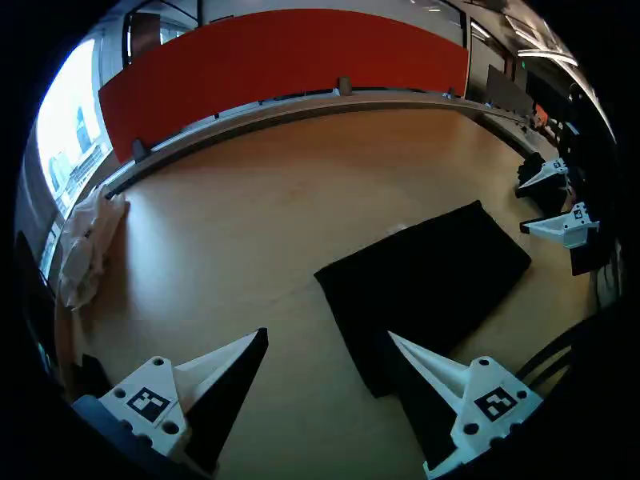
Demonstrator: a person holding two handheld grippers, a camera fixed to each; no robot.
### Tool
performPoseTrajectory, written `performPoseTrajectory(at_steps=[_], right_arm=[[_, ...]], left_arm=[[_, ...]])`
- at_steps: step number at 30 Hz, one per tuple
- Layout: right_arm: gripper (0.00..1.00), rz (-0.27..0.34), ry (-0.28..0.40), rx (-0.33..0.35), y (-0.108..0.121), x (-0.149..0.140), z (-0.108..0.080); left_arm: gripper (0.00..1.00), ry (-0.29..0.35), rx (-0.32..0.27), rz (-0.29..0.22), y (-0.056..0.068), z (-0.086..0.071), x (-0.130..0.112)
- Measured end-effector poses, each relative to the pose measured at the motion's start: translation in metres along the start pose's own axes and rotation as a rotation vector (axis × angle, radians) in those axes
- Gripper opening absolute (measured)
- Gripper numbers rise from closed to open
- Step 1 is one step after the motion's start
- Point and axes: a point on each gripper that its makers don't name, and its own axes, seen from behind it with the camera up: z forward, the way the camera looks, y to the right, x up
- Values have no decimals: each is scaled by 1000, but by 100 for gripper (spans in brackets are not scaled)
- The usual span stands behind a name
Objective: Fold towel
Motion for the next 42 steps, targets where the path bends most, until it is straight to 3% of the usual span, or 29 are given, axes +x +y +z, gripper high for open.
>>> performPoseTrajectory(at_steps=[12,33,42], right_arm=[[100,23,4,6,-6,-9,-10],[100,-39,13,98,-21,-10,-11],[100,-65,-8,126,-26,-20,-14]], left_arm=[[100,-2,14,-41,4,-7,-12],[100,25,75,-147,-5,-33,-37],[100,63,85,-156,-5,-46,-43]])
